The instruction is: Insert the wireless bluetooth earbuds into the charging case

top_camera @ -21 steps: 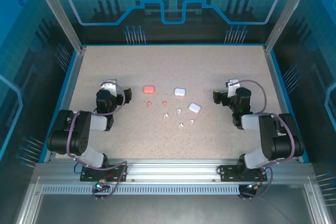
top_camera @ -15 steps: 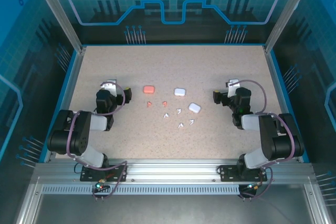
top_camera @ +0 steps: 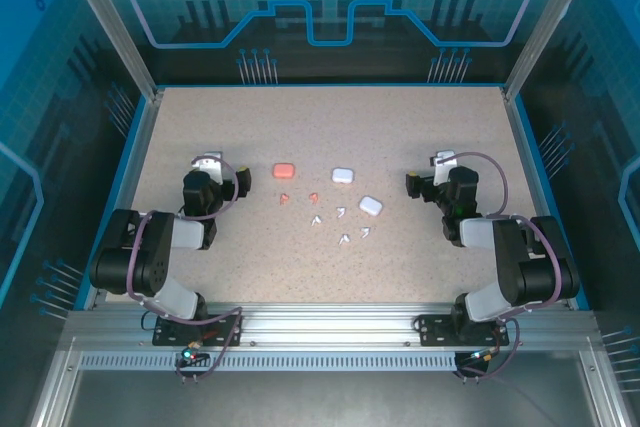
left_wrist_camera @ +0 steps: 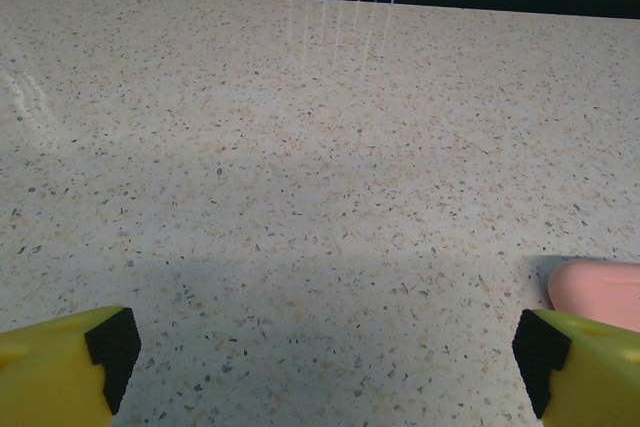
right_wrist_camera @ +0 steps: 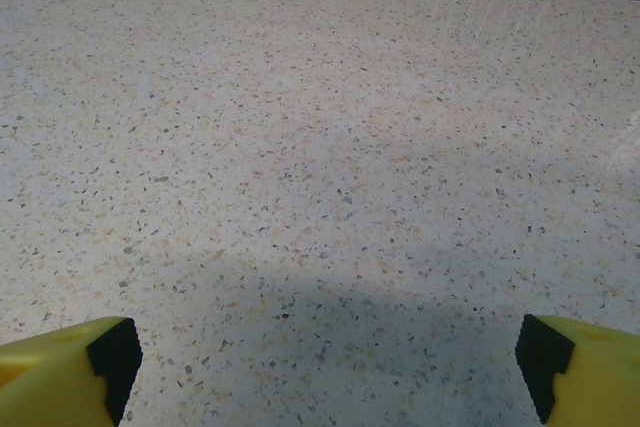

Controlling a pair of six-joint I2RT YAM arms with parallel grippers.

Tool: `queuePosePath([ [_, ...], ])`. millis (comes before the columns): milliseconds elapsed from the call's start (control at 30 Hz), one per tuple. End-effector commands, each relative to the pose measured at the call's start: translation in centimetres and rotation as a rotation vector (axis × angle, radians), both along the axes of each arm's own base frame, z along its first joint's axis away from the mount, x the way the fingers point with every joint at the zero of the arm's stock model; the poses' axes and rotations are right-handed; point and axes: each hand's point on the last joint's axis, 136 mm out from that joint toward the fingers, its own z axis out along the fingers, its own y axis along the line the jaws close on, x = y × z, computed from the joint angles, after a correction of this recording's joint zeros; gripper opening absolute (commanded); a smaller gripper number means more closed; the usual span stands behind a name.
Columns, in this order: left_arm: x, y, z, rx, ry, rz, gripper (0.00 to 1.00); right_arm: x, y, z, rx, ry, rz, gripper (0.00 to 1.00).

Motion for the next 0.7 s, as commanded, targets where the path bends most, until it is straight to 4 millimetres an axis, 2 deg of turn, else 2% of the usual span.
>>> queuePosePath([
  [0, 0.2, 0.1, 0.8, -0.006, -0.026, 0.004, 0.99, 0.6, 0.0, 1.1, 0.004, -0.043, -0.006, 1.00],
  [133, -0.9, 0.0, 2.1, -0.003, -0.092, 0.001, 0.99, 0.3, -1.5, 3.5, 0.017, -0.028, -0.085, 1.00],
  [200, -1.4, 0.3, 3.2, -0.001, -0.105, 0.017, 0.99, -0.4, -1.6, 5.0, 0.015, -0.005, -0.092, 1.00],
  [300, -1.9, 0.5, 5.2, 0.010, -0.103, 0.048, 0.99, -2.0, -1.2, 6.2, 0.018, 0.100, -0.081, 1.00],
  [400, -2.2, 0.6, 6.9, -0.129, 0.009, 0.113, 0.99, -3.5, 0.8, 7.4, 0.025, 0.182, 0.005, 1.00],
  [500, -2.9, -0.5, 7.8, -0.306, 0.178, 0.137, 0.99, -5.5, 3.4, 7.6, 0.002, 0.300, 0.116, 1.00],
  [667, -5.5, -4.7, 6.9, -0.606, 0.352, 0.061, 0.99, -8.6, 7.4, 6.9, -0.136, 0.536, 0.271, 1.00],
])
